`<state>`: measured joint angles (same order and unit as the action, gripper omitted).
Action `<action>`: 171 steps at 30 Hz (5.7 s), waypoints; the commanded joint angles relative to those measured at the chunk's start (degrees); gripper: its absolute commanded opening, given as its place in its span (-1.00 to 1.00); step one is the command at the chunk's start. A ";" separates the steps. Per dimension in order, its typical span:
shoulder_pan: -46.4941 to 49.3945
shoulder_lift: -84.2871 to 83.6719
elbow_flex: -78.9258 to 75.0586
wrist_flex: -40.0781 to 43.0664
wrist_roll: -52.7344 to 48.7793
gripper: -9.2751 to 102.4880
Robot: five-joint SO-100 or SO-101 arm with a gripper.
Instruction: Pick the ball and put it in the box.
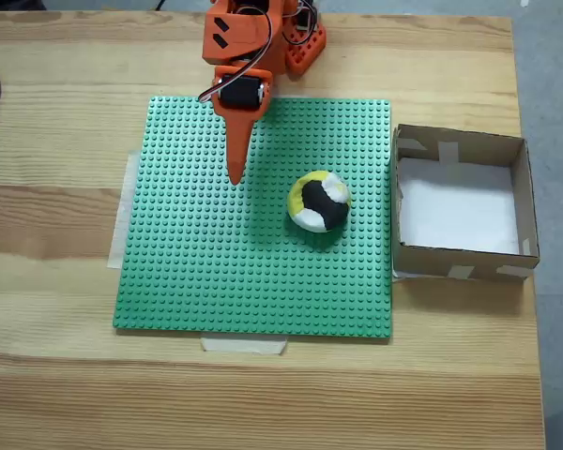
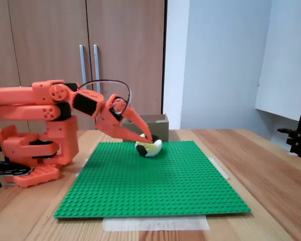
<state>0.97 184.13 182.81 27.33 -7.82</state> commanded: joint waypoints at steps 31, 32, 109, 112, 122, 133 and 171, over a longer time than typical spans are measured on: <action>-0.35 0.53 3.87 -0.88 -0.44 -0.85; -0.35 0.53 3.87 -0.88 -0.44 -0.85; -0.35 0.53 3.87 -0.88 -0.62 -0.85; -0.53 0.53 3.87 -0.88 -0.79 -0.85; -0.53 -0.44 1.85 -2.81 -1.32 -0.85; -0.88 -5.27 -6.50 -2.37 -1.32 -0.85; -6.15 -51.15 -68.64 32.87 8.26 -0.85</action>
<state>-4.04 135.18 121.11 57.04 0.18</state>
